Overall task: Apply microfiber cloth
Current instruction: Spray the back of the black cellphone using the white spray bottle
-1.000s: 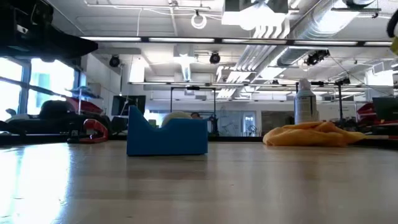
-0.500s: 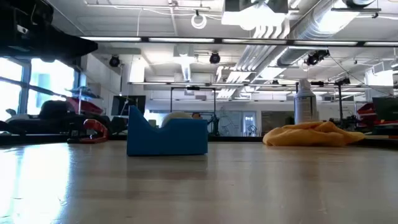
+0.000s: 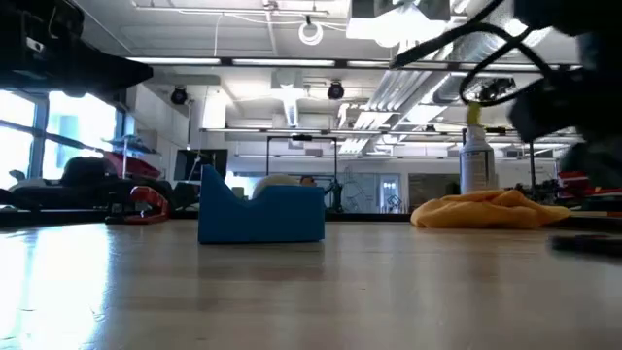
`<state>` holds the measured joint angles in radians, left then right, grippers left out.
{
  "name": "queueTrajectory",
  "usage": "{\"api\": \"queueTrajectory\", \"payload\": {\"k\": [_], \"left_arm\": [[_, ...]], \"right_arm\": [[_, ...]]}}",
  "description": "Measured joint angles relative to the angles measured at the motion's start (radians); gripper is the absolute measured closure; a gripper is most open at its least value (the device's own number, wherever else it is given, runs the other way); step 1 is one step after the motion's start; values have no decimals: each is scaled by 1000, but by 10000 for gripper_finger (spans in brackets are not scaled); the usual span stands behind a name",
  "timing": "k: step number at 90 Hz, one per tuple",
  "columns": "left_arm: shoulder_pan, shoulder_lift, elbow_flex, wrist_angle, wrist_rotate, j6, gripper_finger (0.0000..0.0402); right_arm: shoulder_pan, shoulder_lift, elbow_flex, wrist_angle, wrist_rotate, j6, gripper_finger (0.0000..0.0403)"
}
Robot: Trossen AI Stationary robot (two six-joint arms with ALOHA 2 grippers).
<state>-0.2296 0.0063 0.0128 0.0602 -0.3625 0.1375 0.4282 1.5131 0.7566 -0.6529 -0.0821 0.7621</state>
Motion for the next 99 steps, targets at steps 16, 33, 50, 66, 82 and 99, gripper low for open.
{"api": "queueTrajectory", "payload": {"k": [16,33,50,66,82,99], "left_arm": [[0,0,0,28,3,-124,363],[0,0,0,188,3,-189,363],[0,0,0,228,68,-170,363],[-1,37,0,318,104,-104,363],[0,152,0,436,-22,-206,363],[0,370,0,553,-42,-335,363]], "right_arm": [[-117,2,16,34,196,-221,403],[-195,2,126,37,369,-457,403],[-170,2,275,-62,394,-533,403],[-58,0,314,-97,447,-458,403],[66,0,289,-104,555,-339,403],[162,0,275,-116,665,-211,403]]}}
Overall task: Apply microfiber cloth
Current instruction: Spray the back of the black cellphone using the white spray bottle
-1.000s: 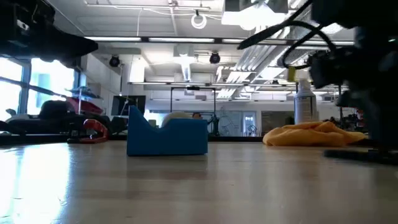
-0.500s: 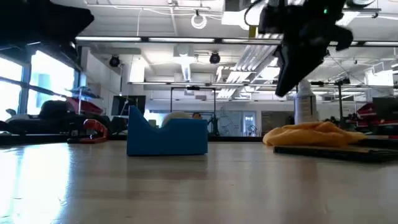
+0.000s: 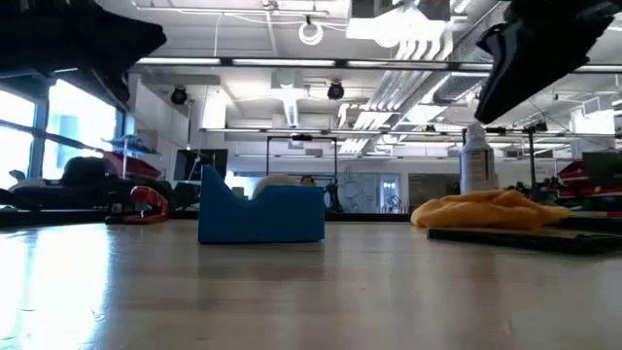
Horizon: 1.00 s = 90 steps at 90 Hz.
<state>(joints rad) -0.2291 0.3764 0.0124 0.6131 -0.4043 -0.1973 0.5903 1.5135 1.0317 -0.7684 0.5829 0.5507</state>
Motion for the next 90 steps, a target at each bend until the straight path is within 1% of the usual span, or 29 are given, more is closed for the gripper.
{"api": "queueTrajectory", "payload": {"k": [9,16,28,35,44,57,65,71,78,90], "left_arm": [[0,127,0,112,-20,-26,363],[0,214,1,195,-31,-17,363],[2,340,38,222,-86,-2,363],[19,408,67,222,-95,-1,363],[50,497,110,221,-48,20,363],[105,623,193,222,-10,27,363],[136,705,246,221,38,26,363],[154,769,286,221,90,22,363],[172,850,331,218,143,-4,363],[197,999,419,216,193,-49,363]], "right_arm": [[28,0,0,0,37,27,403],[39,0,0,0,40,28,403],[40,0,0,0,3,34,403],[37,0,0,0,-48,19,403],[29,0,0,1,-97,-3,402],[15,0,0,1,-104,4,402],[9,0,0,2,-104,30,396],[9,0,-1,2,-105,36,382],[9,0,-1,3,-105,36,356],[12,0,-1,1,-124,32,303]]}}
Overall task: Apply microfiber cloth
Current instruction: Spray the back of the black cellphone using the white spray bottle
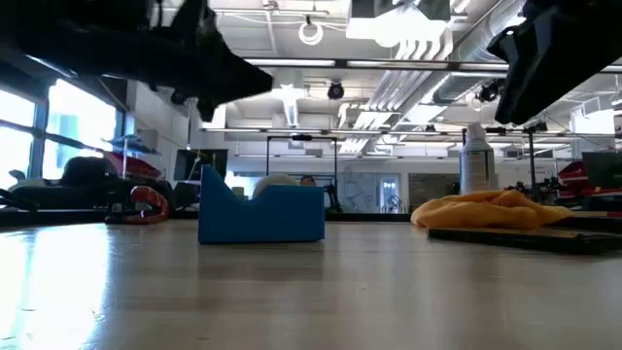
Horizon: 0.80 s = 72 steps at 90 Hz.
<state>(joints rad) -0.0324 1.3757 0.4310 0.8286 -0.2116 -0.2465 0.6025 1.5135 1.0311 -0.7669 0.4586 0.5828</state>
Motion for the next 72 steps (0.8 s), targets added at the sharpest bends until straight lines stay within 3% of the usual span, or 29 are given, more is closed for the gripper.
{"api": "queueTrajectory", "payload": {"k": [23,36,51,72], "left_arm": [[13,273,219,-10,157,-14,363],[14,391,394,-179,186,-13,363],[26,524,610,-427,184,20,363],[67,682,863,-554,183,15,363]], "right_arm": [[32,64,0,-3,-69,1,238],[97,110,0,1,-99,65,234],[176,131,0,-42,-32,97,233],[253,213,0,-183,91,174,233]]}}
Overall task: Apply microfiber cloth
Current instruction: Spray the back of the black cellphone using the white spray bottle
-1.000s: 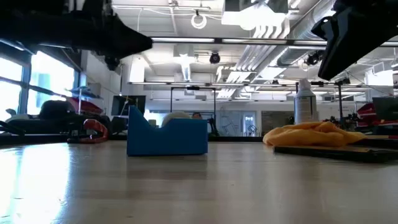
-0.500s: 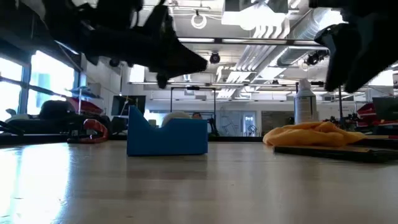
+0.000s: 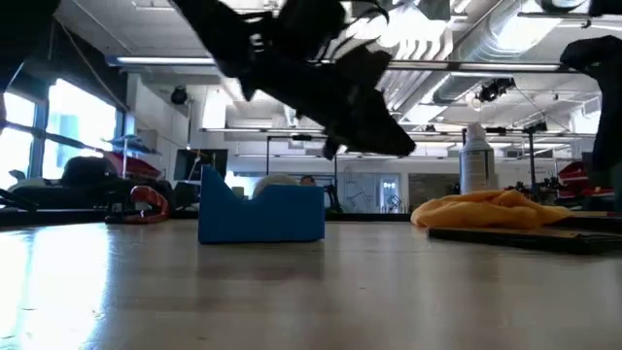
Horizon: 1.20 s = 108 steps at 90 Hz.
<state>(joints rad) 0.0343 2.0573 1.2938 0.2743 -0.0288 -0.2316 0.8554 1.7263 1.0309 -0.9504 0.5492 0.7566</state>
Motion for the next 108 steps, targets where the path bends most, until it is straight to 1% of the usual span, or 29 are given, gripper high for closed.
{"api": "queueTrajectory", "payload": {"k": [7,22,39,48,59,81,100,108], "left_arm": [[10,51,60,-19,1,-1,363],[25,155,151,-23,24,-2,363],[25,251,205,-25,25,-2,363],[25,278,209,-23,24,-2,363],[25,291,209,-35,18,10,363],[21,287,212,-90,6,69,363],[18,287,212,-115,3,73,363],[18,287,212,-118,8,73,363]], "right_arm": [[9,39,0,-12,26,-10,233],[4,128,0,-12,41,-101,233],[-16,181,5,-16,71,-149,233],[-29,186,3,-14,102,-167,233],[-48,190,1,-7,148,-217,233],[-89,190,6,15,178,-346,233],[-98,191,73,-22,254,-444,233],[-98,191,105,-45,277,-462,233]]}}
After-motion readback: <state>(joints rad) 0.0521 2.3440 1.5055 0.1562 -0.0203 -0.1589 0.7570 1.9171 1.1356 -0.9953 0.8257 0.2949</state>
